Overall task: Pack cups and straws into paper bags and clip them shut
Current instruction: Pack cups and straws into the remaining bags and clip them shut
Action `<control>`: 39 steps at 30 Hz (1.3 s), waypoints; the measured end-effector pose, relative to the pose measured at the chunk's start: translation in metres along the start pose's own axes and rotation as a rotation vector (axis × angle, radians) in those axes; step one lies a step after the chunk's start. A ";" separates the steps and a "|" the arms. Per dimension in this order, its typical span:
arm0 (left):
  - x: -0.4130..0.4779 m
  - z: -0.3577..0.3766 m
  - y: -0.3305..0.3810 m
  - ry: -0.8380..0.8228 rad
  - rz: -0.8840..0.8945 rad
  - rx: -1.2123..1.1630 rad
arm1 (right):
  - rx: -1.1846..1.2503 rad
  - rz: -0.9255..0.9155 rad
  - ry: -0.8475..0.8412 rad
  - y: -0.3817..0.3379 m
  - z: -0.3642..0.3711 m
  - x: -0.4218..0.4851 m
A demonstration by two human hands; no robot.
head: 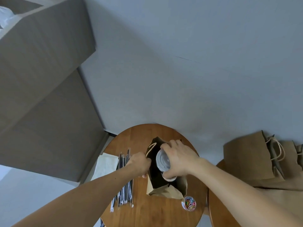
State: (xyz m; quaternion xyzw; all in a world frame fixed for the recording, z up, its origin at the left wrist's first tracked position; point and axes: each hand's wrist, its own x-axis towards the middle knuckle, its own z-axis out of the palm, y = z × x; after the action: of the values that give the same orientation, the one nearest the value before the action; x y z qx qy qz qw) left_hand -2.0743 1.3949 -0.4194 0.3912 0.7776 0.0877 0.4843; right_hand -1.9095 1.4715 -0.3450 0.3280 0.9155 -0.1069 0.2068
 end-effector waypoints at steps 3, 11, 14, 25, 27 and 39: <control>-0.002 -0.001 0.002 -0.017 0.033 0.072 | 0.038 0.091 -0.075 -0.008 0.019 0.016; -0.006 -0.008 0.002 0.004 0.044 0.039 | 0.051 0.272 -0.204 -0.021 0.093 0.057; -0.006 -0.008 0.000 0.000 0.058 0.035 | 0.087 0.283 -0.223 -0.021 0.119 0.069; -0.004 -0.004 -0.002 0.016 0.107 0.038 | 0.161 0.301 -0.175 -0.014 0.158 0.078; -0.005 -0.003 0.000 0.012 0.103 0.036 | 0.170 0.317 -0.180 -0.013 0.160 0.077; -0.016 -0.015 0.008 -0.089 0.223 0.115 | 0.222 0.166 0.019 0.003 0.022 0.022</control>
State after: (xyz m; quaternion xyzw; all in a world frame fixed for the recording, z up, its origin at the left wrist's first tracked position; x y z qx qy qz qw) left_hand -2.0791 1.3927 -0.3968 0.5059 0.7108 0.0792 0.4823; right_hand -1.9165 1.4784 -0.3744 0.4246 0.8697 -0.1867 0.1688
